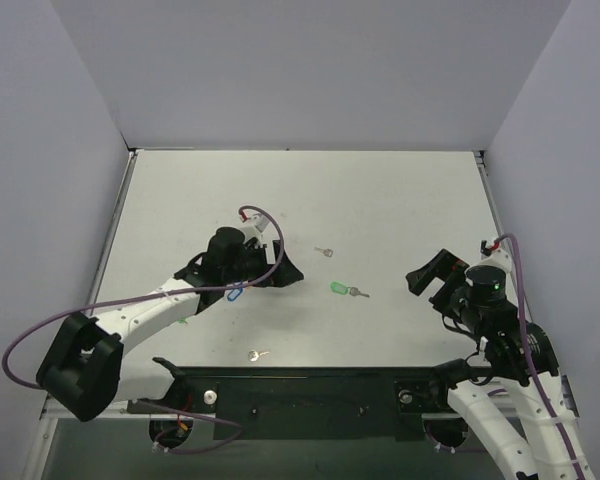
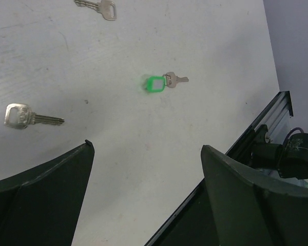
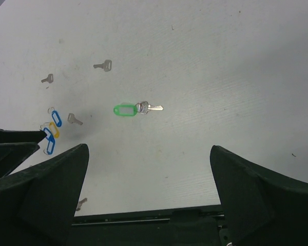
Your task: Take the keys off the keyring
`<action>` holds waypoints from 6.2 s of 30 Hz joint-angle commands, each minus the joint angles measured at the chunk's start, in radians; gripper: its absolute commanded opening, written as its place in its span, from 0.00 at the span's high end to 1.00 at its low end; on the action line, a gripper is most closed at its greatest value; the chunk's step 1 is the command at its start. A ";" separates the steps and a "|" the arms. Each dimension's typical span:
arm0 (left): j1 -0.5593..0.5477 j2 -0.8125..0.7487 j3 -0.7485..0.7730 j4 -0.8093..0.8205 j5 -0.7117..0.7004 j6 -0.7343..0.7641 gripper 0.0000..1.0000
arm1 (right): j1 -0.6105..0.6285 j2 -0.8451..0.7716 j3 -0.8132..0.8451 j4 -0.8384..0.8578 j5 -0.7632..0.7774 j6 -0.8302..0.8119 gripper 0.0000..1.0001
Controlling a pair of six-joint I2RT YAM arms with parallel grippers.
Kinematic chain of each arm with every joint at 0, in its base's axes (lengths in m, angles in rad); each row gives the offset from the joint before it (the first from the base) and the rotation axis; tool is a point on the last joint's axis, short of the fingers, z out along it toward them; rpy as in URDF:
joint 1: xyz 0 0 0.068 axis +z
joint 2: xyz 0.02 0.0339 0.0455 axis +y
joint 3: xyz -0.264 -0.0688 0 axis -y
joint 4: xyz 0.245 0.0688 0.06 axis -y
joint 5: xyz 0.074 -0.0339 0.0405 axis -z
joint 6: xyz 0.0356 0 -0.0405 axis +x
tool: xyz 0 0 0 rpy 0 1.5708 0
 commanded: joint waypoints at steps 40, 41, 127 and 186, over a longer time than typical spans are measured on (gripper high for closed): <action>-0.212 0.689 0.376 0.237 0.064 0.008 0.27 | 0.008 -0.007 -0.034 0.040 -0.102 0.025 0.00; -0.215 0.690 0.376 0.240 0.066 0.006 0.28 | 0.008 -0.009 -0.032 0.037 -0.104 0.025 0.00; -0.361 0.184 0.933 -0.665 -0.188 -0.368 1.00 | 0.031 -0.001 -0.045 1.098 -0.372 0.530 0.00; -0.365 -0.316 0.579 -0.343 -0.418 -0.888 1.00 | 0.620 0.332 0.037 1.451 -0.332 0.278 0.20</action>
